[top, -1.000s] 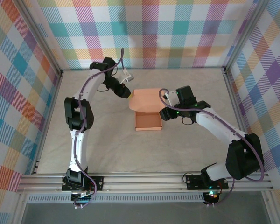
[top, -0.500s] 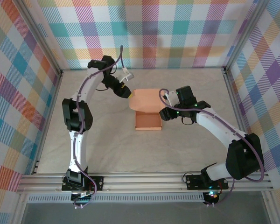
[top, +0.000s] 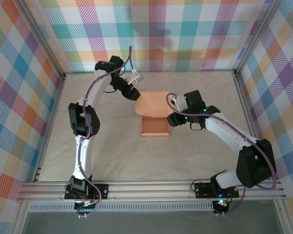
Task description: Fold the paper box
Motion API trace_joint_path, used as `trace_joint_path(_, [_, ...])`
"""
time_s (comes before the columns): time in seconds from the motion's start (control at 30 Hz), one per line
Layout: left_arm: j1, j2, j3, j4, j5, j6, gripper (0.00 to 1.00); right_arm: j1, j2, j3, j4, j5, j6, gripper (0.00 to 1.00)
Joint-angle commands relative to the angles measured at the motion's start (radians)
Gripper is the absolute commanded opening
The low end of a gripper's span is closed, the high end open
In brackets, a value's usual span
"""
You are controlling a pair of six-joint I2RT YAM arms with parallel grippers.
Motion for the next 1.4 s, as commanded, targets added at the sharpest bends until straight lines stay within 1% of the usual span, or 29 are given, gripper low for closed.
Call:
trace_joint_path(0.0, [-0.010, 0.053, 0.041, -0.055, -0.022, 0.010, 0.49, -0.006, -0.027, -0.006, -0.019, -0.019, -0.015, 0.68])
trace_joint_path(0.23, [-0.010, 0.065, 0.041, -0.021, -0.043, 0.000, 0.47, -0.005, -0.027, -0.006, -0.022, -0.020, -0.014, 0.68])
trace_joint_path(0.33, [-0.010, 0.068, 0.041, -0.019, -0.042, 0.002, 0.39, -0.005, -0.027, -0.006, -0.021, -0.019, -0.013, 0.68])
trace_joint_path(0.4, [-0.010, 0.070, 0.041, -0.023, -0.042, 0.005, 0.35, -0.005, -0.026, -0.005, -0.021, -0.018, -0.013, 0.68])
trace_joint_path(0.57, [-0.010, 0.078, 0.041, -0.051, -0.055, 0.032, 0.33, -0.005, -0.024, -0.004, -0.023, -0.022, -0.010, 0.68])
trace_joint_path(0.73, [-0.009, 0.089, 0.041, -0.068, -0.066, 0.046, 0.29, -0.005, -0.024, -0.006, -0.023, -0.023, -0.006, 0.68])
trace_joint_path(0.83, [-0.009, 0.092, 0.041, -0.073, -0.065, 0.053, 0.28, -0.005, -0.024, -0.004, -0.024, -0.022, -0.004, 0.68])
trace_joint_path(1.0, [-0.010, 0.091, 0.042, -0.070, -0.061, 0.051, 0.16, -0.005, -0.025, -0.001, -0.025, -0.024, -0.002, 0.68])
trace_joint_path(1.1, [-0.009, 0.091, 0.041, -0.068, -0.061, 0.051, 0.11, -0.005, -0.024, 0.000, -0.026, -0.025, -0.001, 0.68])
trace_joint_path(1.2, [-0.009, 0.091, 0.042, -0.072, -0.063, 0.053, 0.00, -0.006, -0.029, 0.001, -0.025, -0.023, 0.001, 0.68])
trace_joint_path(1.37, [-0.009, 0.078, 0.027, -0.077, -0.056, 0.082, 0.00, -0.006, -0.038, 0.000, 0.000, -0.013, 0.018, 0.68])
